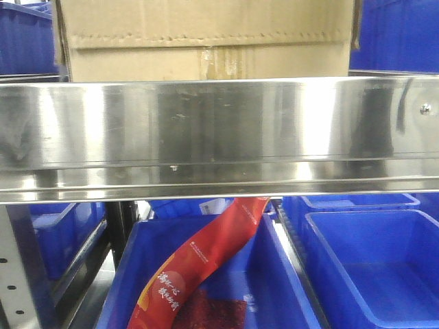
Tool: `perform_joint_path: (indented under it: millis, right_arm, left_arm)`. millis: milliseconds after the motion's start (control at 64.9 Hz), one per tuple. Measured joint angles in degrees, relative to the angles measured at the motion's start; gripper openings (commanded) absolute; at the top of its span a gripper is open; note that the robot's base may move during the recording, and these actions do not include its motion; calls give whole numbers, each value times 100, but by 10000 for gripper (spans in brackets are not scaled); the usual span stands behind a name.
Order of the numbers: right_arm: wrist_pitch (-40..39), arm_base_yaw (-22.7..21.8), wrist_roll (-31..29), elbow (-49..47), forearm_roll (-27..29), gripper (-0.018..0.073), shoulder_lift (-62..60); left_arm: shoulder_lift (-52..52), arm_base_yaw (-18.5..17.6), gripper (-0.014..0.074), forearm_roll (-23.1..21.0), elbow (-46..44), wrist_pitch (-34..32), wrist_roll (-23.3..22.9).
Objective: Stack two boxes on right shelf middle
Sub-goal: 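Push the held boxes onto the middle shelf with both grippers, then open both grippers and release the boxes on the shelf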
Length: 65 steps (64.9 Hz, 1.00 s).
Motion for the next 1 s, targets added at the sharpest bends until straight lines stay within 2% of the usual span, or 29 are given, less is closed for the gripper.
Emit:
perform_joint_path:
  millis: [77, 231, 293, 370, 462, 586, 863, 1002]
  right_arm:
    - [77, 0, 0, 0, 0, 307, -201]
    - [104, 0, 0, 124, 0, -80, -757]
    - [31, 0, 0, 371, 0, -169, -1038]
    - [-106, 0, 0, 790, 0, -157, -1431]
    - [-426, 0, 0, 1541, -21, -157, -1849]
    - [-1103, 0, 0, 2772, -47, -157, -2497]
    - [-3402, 0, -61, 5818, -79, -162, -4242]
    - [-4363, 0, -98, 7134, -90, -162, -5291]
  left_arm:
    - [-250, 0, 314, -15, 0, 13, 12]
    - [-948, 0, 77, 7, 252, 13, 23]
    - [-1337, 0, -18, 82, 559, 13, 23]
    - [-1789, 0, -112, 136, 1091, -73, 23]
    - [-2389, 0, -111, 148, 1931, -431, 34]
    - [-3222, 0, -111, 173, 3220, -1260, 34]
    - [-5425, 0, -111, 214, 6185, -3502, 34]
    - [-6560, 0, -111, 214, 7560, -4332, 34]
